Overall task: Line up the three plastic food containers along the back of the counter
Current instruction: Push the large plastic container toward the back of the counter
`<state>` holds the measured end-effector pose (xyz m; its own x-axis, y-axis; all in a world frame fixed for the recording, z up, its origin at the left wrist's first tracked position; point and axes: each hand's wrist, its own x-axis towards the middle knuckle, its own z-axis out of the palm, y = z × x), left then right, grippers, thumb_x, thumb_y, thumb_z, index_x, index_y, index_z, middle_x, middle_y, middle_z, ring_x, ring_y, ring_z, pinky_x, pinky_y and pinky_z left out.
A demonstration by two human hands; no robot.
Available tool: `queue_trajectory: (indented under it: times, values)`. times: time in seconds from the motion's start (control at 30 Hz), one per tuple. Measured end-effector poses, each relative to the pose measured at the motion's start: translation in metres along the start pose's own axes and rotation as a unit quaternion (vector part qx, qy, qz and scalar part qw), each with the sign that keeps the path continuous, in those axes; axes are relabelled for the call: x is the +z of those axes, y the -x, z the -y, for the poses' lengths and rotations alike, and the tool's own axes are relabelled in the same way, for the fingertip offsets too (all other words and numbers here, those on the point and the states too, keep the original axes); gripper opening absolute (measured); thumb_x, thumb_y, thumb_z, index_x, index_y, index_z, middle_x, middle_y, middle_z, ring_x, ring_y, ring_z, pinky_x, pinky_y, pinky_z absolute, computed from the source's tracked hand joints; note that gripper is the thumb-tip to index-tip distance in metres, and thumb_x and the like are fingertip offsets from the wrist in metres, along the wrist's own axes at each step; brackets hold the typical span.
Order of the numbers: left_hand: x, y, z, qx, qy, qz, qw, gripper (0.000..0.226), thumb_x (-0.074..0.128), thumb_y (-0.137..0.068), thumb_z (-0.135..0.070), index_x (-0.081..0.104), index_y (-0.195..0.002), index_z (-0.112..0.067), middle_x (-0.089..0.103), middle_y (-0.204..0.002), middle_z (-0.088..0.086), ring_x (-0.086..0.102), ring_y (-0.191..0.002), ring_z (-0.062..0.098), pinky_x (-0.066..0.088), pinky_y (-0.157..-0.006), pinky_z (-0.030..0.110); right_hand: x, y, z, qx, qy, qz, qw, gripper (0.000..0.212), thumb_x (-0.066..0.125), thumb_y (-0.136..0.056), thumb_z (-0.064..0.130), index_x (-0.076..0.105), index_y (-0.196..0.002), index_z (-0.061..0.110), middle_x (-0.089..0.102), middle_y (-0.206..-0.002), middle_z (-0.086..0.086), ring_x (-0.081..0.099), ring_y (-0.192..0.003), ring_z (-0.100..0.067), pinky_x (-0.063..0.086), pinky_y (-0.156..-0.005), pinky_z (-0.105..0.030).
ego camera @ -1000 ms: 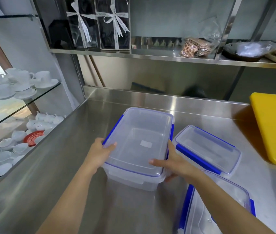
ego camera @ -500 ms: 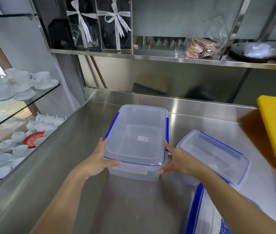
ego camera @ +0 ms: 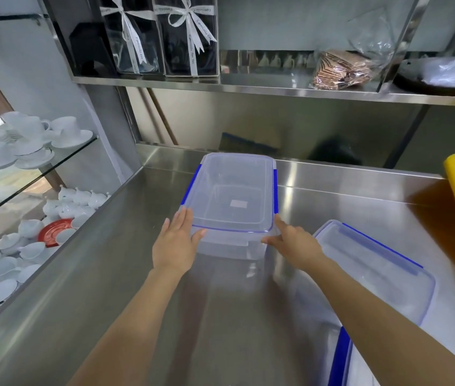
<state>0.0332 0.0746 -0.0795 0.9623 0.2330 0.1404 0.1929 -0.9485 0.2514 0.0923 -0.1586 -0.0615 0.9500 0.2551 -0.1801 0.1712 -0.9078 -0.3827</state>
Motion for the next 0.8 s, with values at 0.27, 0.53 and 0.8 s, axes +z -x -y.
queue_trajectory:
  times: [0.27,0.53,0.8]
  values:
    - [0.008,-0.008,0.002,-0.026,0.013,0.065,0.997,0.062,0.019,-0.099,-0.040,-0.009,-0.147,-0.012,-0.014,-0.158,0.001,-0.008,-0.146,0.015,-0.002,-0.118,0.034,0.001,0.001,0.004,-0.001,0.103,-0.033,0.994,0.069,0.031,-0.089,0.059,0.011,-0.144,0.024,0.062,-0.115,-0.016,0.060,-0.100,-0.034,0.044,-0.073,-0.034]
    - [-0.023,-0.018,-0.021,-0.049,0.069,0.022,0.996,0.060,0.050,-0.091,-0.040,0.037,-0.139,-0.008,0.034,-0.150,0.015,0.027,-0.139,0.030,0.018,-0.114,0.042,-0.019,0.009,-0.015,-0.048,0.031,-0.010,0.998,0.058,0.042,-0.089,0.054,0.029,-0.137,0.025,0.063,-0.115,-0.012,0.059,-0.101,-0.033,0.051,-0.082,-0.042]
    - [-0.020,0.029,-0.166,0.008,0.194,0.114,0.974,0.035,0.051,-0.086,-0.051,0.055,-0.076,-0.018,0.068,-0.087,0.002,0.061,-0.083,0.024,0.044,-0.070,0.032,-0.061,0.031,-0.096,0.005,-0.017,-0.071,0.997,0.049,0.054,-0.089,0.037,0.042,-0.132,0.018,0.054,-0.133,-0.011,0.053,-0.115,-0.030,0.046,-0.096,-0.044]
